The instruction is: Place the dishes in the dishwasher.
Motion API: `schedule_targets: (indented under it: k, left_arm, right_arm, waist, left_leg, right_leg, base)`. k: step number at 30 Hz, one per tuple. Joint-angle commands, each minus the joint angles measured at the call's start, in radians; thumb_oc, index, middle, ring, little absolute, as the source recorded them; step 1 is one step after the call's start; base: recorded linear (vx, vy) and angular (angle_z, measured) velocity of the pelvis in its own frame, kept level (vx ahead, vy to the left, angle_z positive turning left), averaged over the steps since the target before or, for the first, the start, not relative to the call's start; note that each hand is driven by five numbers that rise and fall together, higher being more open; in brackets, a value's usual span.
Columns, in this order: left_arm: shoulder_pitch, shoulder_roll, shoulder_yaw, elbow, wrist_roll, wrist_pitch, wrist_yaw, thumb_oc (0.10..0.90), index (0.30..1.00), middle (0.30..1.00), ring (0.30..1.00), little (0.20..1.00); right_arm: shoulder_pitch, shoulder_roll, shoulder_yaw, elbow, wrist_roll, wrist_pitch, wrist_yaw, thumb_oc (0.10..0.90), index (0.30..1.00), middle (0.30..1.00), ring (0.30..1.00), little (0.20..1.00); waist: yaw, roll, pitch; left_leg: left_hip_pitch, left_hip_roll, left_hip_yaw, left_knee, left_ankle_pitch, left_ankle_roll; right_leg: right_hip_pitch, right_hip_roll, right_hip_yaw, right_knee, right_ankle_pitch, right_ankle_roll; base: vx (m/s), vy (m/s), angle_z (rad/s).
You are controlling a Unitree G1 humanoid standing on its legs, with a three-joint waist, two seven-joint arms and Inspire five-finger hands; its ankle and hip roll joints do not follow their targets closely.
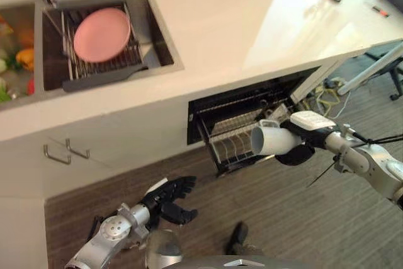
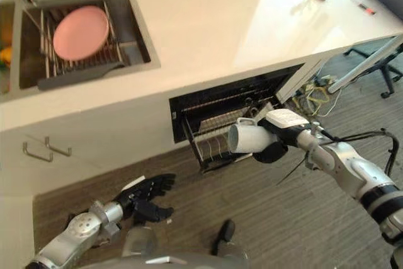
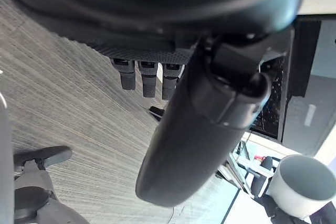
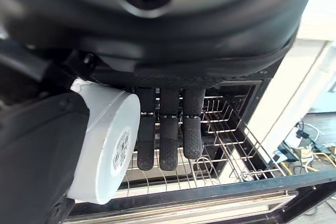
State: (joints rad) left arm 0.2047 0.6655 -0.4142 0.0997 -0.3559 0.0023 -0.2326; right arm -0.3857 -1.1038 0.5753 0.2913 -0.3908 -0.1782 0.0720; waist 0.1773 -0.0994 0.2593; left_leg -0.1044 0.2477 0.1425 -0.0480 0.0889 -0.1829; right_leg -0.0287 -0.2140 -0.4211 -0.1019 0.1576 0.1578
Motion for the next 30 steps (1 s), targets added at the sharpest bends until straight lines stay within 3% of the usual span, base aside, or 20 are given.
schedule_targets:
  k: [1, 3, 7, 16, 20, 23, 24, 25, 30]
  left_arm:
    - [-0.088, 0.005, -0.033, -0.051, -0.068, -0.095, 0.028, 0.8, 0.9, 0.9, 0.9, 0.9]
    - [-0.082, 0.009, -0.022, -0.01, -0.093, -0.101, 0.059, 0.8, 0.9, 0.9, 0.9, 0.9]
    - [-0.066, -0.01, -0.003, 0.039, -0.099, -0.108, 0.083, 0.8, 0.9, 0.9, 0.9, 0.9]
    - [-0.036, -0.036, 0.032, 0.094, -0.131, -0.115, 0.11, 0.8, 0.9, 0.9, 0.9, 0.9]
    - [-0.063, -0.039, 0.019, 0.104, -0.143, -0.113, 0.123, 0.8, 0.9, 0.9, 0.9, 0.9]
    - [-0.065, -0.042, 0.021, 0.108, -0.144, -0.112, 0.125, 0.8, 0.9, 0.9, 0.9, 0.9]
    - [-0.07, -0.048, 0.021, 0.115, -0.148, -0.11, 0.127, 0.8, 0.9, 0.9, 0.9, 0.9]
    - [-0.075, -0.057, 0.024, 0.128, -0.155, -0.112, 0.134, 0.8, 0.9, 0.9, 0.9, 0.9]
    - [-0.08, -0.059, 0.023, 0.146, -0.165, -0.11, 0.138, 0.8, 0.9, 0.9, 0.9, 0.9]
  right_arm:
    - [-0.291, -0.074, 0.028, 0.044, 0.018, 0.005, -0.063, 0.4, 0.3, 0.3, 0.3, 0.3]
    - [-0.386, -0.078, 0.088, 0.078, 0.02, 0.017, -0.071, 0.4, 0.3, 0.3, 0.3, 0.3]
    - [-0.441, -0.07, 0.136, 0.118, 0.021, 0.023, -0.074, 0.4, 0.3, 0.3, 0.3, 0.3]
    - [-0.515, -0.046, 0.232, 0.202, 0.018, 0.036, -0.044, 0.4, 0.3, 0.3, 0.3, 0.3]
    - [-0.562, 0.019, 0.254, 0.277, 0.04, 0.055, -0.038, 0.4, 0.3, 0.3, 0.3, 0.3]
    - [-0.574, 0.024, 0.259, 0.28, 0.038, 0.06, -0.034, 0.4, 0.3, 0.3, 0.3, 0.3]
    - [-0.578, 0.037, 0.261, 0.277, 0.034, 0.063, -0.034, 0.496, 0.444, 0.444, 0.444, 0.444]
    - [-0.595, 0.061, 0.26, 0.275, 0.026, 0.07, -0.043, 0.8, 0.9, 0.9, 0.9, 0.9]
    - [-0.622, 0.084, 0.247, 0.301, 0.035, 0.084, -0.056, 0.8, 0.9, 0.9, 0.9, 0.9]
  waist:
    - [0.035, 0.029, 0.045]
    - [0.049, 0.041, 0.101]
    - [0.054, 0.052, 0.126]
    - [0.085, 0.052, 0.15]
    - [0.1, 0.043, 0.168]
    - [0.101, 0.041, 0.169]
    - [0.102, 0.039, 0.17]
    - [0.1, 0.036, 0.174]
    - [0.096, 0.031, 0.175]
  left_leg:
    - [-0.085, -0.014, 0.013, 0.047, 0.046, 0.004]
    - [-0.147, -0.014, -0.01, 0.08, 0.046, 0.002]
    - [-0.194, -0.014, -0.021, 0.097, 0.051, 0.001]
    - [-0.248, -0.019, -0.043, 0.093, 0.062, 0.002]
    - [-0.254, -0.024, -0.052, 0.082, 0.065, 0.008]
    - [-0.253, -0.024, -0.051, 0.08, 0.065, 0.008]
    - [-0.253, -0.024, -0.05, 0.081, 0.065, 0.009]
    - [-0.246, -0.025, -0.048, 0.08, 0.061, 0.012]
    - [-0.236, -0.024, -0.042, 0.079, 0.059, 0.015]
  right_leg:
    - [0.055, -0.066, -0.026, 0.092, -0.073, 0.068]
    - [0.003, -0.077, -0.032, 0.122, -0.072, 0.065]
    - [-0.039, -0.085, -0.033, 0.143, -0.07, 0.061]
    - [-0.068, -0.089, -0.049, 0.132, -0.06, 0.064]
    - [-0.078, -0.086, -0.049, 0.126, -0.054, 0.065]
    - [-0.08, -0.086, -0.046, 0.126, -0.054, 0.064]
    - [-0.079, -0.086, -0.045, 0.125, -0.054, 0.063]
    - [-0.081, -0.086, -0.038, 0.124, -0.053, 0.062]
    - [-0.086, -0.082, -0.02, 0.126, -0.055, 0.059]
  base:
    - [-0.24, -0.005, 0.33]
    - [-0.21, -0.005, 0.36]
    - [-0.06, 0.019, 0.07]
    - [-0.01, -0.009, 0.11]
    - [-0.01, -0.009, 0.06]
    - [0.0, 0.0, 0.0]
    - [0.0, 0.0, 0.0]
    - [-0.01, 0.017, -0.04]
    - [-0.01, 0.014, -0.03]
